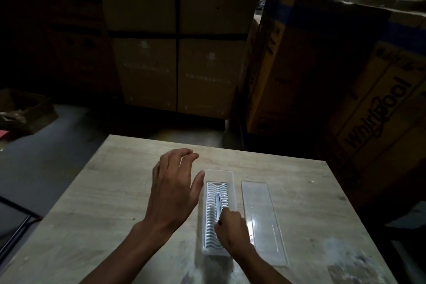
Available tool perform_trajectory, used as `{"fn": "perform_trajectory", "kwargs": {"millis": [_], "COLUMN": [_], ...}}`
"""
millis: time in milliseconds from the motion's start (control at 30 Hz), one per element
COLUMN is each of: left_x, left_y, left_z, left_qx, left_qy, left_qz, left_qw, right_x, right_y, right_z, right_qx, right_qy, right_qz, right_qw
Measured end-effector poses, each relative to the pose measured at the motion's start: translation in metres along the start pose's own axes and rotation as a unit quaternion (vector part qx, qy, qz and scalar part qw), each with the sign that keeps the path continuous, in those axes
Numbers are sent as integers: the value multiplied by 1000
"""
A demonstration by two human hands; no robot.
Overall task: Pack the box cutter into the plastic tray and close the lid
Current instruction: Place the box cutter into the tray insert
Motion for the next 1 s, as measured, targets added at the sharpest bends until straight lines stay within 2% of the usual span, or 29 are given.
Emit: {"fn": "perform_trajectory", "kwargs": {"millis": [333,1000], "left_x": [15,24], "left_y": [14,39], "left_z": [13,26], "left_qx": [73,132], "left_qy": [-16,-44], "left_qz": [-27,-27], "left_qw": [997,990], "right_x": [0,-8], "right_y": [30,50], "right_z": [-16,-29], "right_qx": [19,24], "right_qy": [7,12], "right_qz": [39,23], "right_qw": [999,999]}}
Point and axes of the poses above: each hand's wrist, its own z-axis away from the middle knuckle, its own y-axis out of the palm, x = y × z, the point moved 7 cm from there along -z, towards the middle knuckle, and after that the axes turned 10 degrees about y, right-handed, at the moved point
